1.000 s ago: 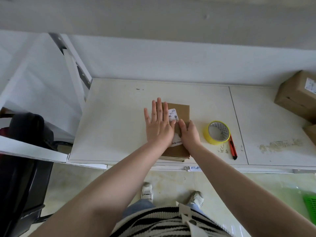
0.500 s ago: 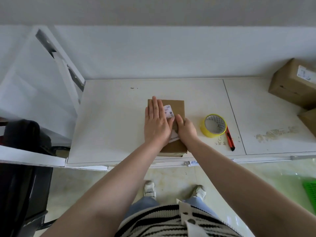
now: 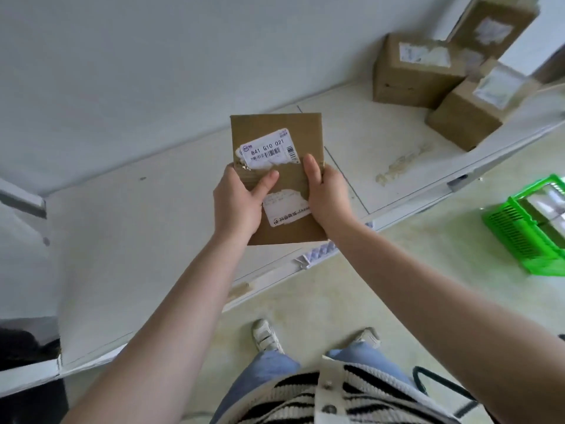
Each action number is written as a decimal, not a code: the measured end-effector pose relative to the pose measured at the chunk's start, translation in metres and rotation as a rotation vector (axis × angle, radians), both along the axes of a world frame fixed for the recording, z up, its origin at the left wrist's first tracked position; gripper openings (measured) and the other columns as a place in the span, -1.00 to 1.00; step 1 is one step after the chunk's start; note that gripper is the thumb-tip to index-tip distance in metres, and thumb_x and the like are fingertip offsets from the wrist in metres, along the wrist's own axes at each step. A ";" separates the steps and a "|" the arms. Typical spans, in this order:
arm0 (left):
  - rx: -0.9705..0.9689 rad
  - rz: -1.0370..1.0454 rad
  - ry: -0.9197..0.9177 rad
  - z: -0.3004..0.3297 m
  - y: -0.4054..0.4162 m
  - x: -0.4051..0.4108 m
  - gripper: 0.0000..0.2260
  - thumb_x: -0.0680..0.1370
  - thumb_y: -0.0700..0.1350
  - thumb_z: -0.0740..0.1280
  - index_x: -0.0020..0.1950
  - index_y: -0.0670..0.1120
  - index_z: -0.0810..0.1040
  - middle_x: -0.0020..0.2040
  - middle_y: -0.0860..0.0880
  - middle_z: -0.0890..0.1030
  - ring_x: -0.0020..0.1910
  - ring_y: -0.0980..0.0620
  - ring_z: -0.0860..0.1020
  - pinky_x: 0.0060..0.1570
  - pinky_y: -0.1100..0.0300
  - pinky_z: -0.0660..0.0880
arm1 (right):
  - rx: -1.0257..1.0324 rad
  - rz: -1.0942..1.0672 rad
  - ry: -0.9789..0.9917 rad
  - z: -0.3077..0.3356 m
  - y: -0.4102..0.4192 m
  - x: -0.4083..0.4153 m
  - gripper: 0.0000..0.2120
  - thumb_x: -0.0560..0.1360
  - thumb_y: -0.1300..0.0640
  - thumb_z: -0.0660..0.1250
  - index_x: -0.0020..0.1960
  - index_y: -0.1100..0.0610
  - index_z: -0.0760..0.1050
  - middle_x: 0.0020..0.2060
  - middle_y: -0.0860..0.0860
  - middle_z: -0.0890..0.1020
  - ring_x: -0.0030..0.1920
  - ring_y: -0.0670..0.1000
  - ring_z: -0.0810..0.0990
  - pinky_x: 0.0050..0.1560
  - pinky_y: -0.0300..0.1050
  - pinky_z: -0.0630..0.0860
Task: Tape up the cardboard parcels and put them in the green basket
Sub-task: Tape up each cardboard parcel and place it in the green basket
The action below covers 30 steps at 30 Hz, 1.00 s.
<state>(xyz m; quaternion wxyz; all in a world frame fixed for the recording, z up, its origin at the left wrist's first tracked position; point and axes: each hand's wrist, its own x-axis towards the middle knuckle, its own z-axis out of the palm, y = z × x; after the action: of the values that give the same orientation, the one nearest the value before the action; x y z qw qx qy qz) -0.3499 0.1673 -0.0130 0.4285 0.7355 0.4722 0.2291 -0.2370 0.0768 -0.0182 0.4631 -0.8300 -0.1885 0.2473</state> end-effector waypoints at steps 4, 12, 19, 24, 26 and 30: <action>0.019 -0.190 0.021 0.013 -0.057 0.076 -0.56 0.47 0.19 0.42 0.10 -0.13 0.49 0.07 -0.04 0.63 0.03 -0.05 0.57 -0.11 0.22 0.37 | 0.025 -0.216 -0.002 0.003 -0.074 0.055 -0.52 0.62 -0.20 0.07 -0.20 0.16 0.45 -0.37 0.00 0.53 -0.36 -0.01 0.50 -0.37 -0.13 0.36; -0.001 -0.604 0.183 -0.005 -0.228 0.231 -0.48 0.47 0.24 0.39 0.09 -0.19 0.42 0.08 -0.14 0.60 0.05 -0.18 0.55 -0.11 0.10 0.39 | 0.051 -0.669 0.076 -0.033 -0.268 0.157 -0.57 0.64 -0.16 0.09 -0.04 0.17 0.53 -0.18 0.04 0.60 -0.10 0.07 0.56 -0.16 -0.16 0.37; -0.024 -0.820 0.246 -0.026 -0.363 0.340 -0.47 0.47 0.23 0.40 0.15 -0.18 0.43 0.14 -0.14 0.60 0.11 -0.16 0.56 -0.09 0.16 0.36 | 0.022 -0.881 0.141 -0.049 -0.407 0.238 -0.53 0.62 -0.18 0.10 -0.03 0.20 0.53 -0.09 0.15 0.64 0.00 0.19 0.61 0.08 0.11 0.52; -0.047 -0.952 0.344 -0.042 -0.423 0.410 -0.44 0.48 0.25 0.38 0.20 -0.19 0.42 0.19 -0.15 0.57 0.17 -0.17 0.52 -0.02 0.11 0.38 | 0.021 -0.980 0.223 -0.060 -0.469 0.287 -0.53 0.61 -0.23 0.11 0.00 0.16 0.53 -0.09 0.09 0.63 0.00 0.16 0.61 0.07 0.07 0.54; -0.033 -1.004 0.364 -0.048 -0.443 0.439 -0.43 0.48 0.25 0.38 0.21 -0.19 0.41 0.20 -0.16 0.56 0.18 -0.17 0.51 -0.02 0.12 0.36 | 0.065 -1.029 0.254 -0.066 -0.490 0.310 -0.56 0.60 -0.22 0.13 -0.05 0.13 0.53 -0.13 0.06 0.63 -0.03 0.13 0.62 0.02 0.04 0.54; -0.017 -1.108 0.368 -0.057 -0.475 0.509 -0.44 0.49 0.25 0.37 0.20 -0.19 0.41 0.19 -0.16 0.56 0.17 -0.17 0.51 -0.07 0.15 0.31 | 0.084 -1.124 0.263 -0.074 -0.522 0.366 -0.62 0.60 -0.23 0.15 -0.15 0.04 0.48 -0.28 -0.09 0.56 -0.25 -0.08 0.54 -0.35 -0.30 0.43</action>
<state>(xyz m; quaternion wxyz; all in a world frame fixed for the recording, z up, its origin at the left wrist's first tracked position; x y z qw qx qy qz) 0.1592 -0.3078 -0.0696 0.4011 0.8971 0.0854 -0.1646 0.1290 -0.4450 -0.0918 0.5753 -0.7458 0.3309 0.0566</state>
